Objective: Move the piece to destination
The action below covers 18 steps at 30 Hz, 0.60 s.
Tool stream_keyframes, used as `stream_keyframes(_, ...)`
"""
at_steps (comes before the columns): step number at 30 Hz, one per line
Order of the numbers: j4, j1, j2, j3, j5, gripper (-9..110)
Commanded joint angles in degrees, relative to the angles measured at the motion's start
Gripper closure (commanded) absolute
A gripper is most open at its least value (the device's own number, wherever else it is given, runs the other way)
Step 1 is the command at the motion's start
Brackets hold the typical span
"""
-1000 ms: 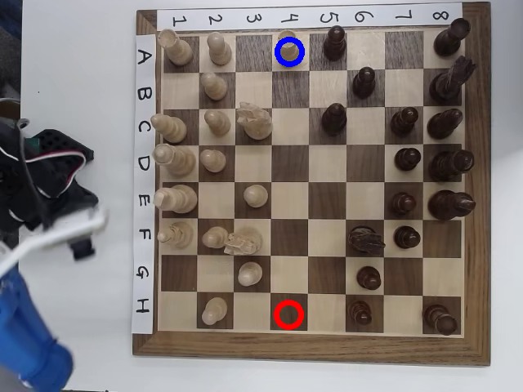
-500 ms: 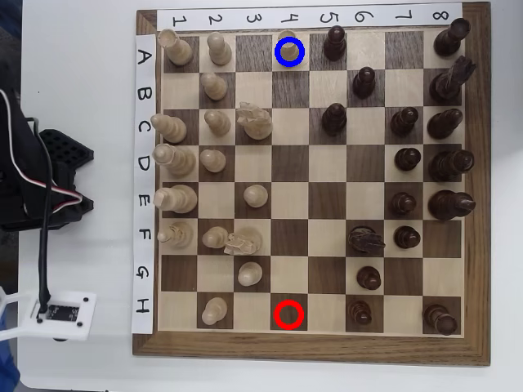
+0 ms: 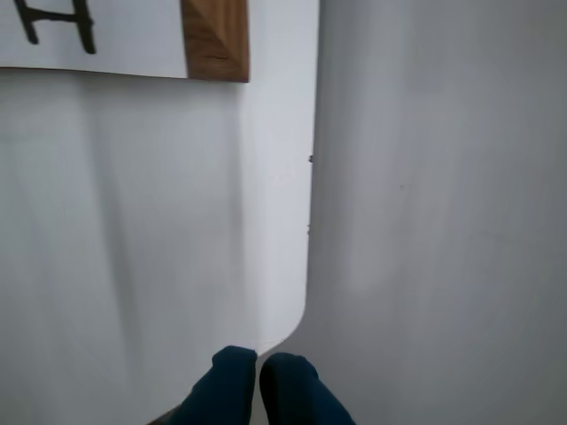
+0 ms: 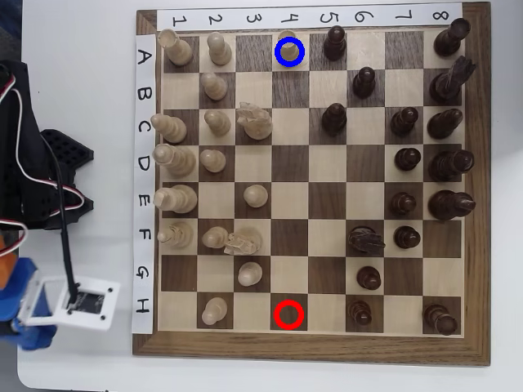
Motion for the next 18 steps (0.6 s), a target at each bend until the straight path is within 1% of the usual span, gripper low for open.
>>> stream_keyframes(1,-3.6,0.3,6.6,8.7,2.2,101)
stream_keyframes(5,-0.8,-1.1,8.1,8.7,3.8,101)
stream_keyframes(12,7.8,1.0,11.3,7.8,1.6,101)
stream_keyframes(18,10.2,1.0,15.9,8.5,1.8,101)
